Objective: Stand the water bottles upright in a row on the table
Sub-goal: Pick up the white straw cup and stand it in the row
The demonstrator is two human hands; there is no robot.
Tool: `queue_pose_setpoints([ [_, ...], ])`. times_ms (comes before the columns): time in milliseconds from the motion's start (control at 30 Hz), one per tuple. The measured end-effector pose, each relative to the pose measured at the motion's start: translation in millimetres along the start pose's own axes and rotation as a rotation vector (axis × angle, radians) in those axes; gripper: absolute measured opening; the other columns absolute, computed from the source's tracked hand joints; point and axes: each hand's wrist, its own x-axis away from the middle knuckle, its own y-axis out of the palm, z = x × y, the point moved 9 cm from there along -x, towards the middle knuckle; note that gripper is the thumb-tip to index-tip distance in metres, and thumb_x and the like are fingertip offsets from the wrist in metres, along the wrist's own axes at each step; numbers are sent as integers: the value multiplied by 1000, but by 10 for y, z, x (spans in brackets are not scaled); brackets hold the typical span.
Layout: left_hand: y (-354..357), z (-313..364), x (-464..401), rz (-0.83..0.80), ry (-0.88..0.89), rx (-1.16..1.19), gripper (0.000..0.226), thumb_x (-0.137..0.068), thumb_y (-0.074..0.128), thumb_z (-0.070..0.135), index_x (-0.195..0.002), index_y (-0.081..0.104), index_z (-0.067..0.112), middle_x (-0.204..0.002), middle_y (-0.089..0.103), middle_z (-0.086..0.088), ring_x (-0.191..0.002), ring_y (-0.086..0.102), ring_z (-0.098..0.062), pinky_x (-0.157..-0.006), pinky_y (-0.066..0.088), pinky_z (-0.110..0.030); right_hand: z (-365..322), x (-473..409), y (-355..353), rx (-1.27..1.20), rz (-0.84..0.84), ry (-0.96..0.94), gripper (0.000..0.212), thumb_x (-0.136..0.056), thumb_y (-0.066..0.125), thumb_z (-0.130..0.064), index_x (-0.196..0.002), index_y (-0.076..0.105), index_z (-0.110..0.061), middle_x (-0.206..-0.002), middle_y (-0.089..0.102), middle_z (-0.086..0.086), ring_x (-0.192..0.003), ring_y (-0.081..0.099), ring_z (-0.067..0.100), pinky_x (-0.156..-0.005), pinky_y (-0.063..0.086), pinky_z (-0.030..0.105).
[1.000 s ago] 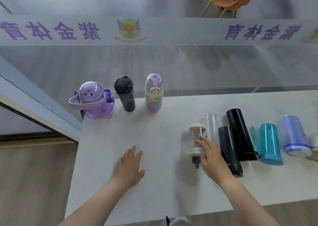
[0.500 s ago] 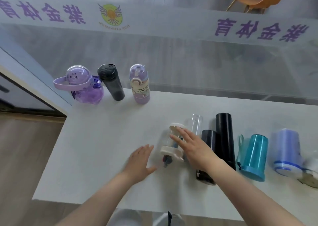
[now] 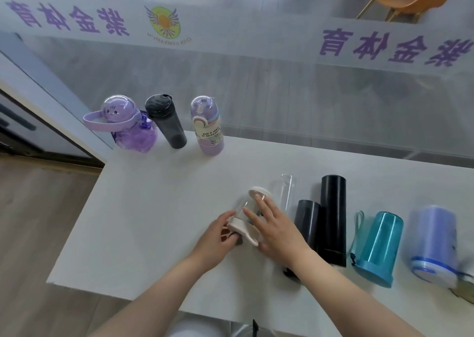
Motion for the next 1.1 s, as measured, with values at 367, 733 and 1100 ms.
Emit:
queue_pose_setpoints([
  [367, -364, 358, 62, 122, 88, 138, 41, -79, 52, 57, -116, 55, 39, -121, 53, 0, -107, 58, -9, -93, 50, -31, 110, 75, -159, -567, 32, 203, 85, -80, 60, -65, -149, 16, -43, -159, 13, -17, -145, 15, 3, -113, 30, 31],
  [733, -430, 638, -48, 156, 179, -3, 38, -88, 66, 26, -123, 53, 29, -119, 46, 8, -100, 52, 9, -79, 45, -6, 52, 91, 55, -1266, 110, 435, 48, -94, 56, -41, -137, 36, -42, -133, 56, -14, -124, 53, 3, -105, 42, 27],
  [1100, -286, 544, -126, 30, 141, 98, 37, -83, 70, 31, -114, 50, 34, -121, 53, 6, -108, 57, -9, -85, 54, -25, 55, 132, -34, -1107, 314, 596, 70, -72, 79, -48, -129, 38, -43, -122, 58, -20, -112, 57, -2, -88, 51, 28],
])
